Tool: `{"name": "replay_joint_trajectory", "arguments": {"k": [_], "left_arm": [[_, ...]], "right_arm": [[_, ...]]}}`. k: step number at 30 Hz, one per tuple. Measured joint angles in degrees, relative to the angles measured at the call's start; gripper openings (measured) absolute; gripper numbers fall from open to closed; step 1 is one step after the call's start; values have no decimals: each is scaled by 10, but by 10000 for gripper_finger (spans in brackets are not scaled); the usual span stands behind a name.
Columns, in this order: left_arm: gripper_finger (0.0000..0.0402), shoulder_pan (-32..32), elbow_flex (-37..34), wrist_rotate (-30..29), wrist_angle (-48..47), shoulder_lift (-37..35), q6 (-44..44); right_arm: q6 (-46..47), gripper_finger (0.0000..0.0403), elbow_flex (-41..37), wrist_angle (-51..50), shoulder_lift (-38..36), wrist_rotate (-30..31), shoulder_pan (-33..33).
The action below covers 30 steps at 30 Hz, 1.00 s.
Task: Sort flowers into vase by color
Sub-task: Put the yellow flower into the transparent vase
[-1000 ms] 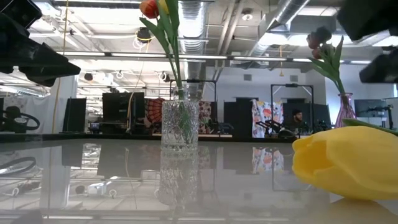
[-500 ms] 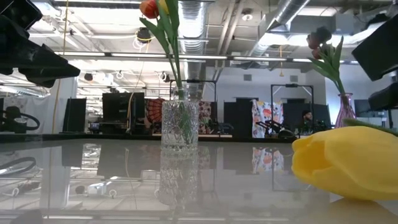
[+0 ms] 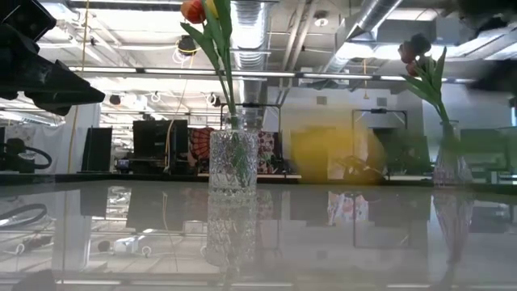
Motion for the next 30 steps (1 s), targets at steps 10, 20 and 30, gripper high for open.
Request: {"name": "replay_joint_trajectory", "arguments": {"k": [10, 20, 30], "left_arm": [[149, 0, 0, -12, -12, 0, -18], [149, 0, 0, -12, -13, 0, -20], [149, 0, 0, -4, -12, 0, -23]], "right_arm": [[-206, 16, 35, 241, -153, 179, -75], [-487, 16, 29, 445, -186, 255, -155], [-460, 16, -148, 716, -215, 241, -303]]}}
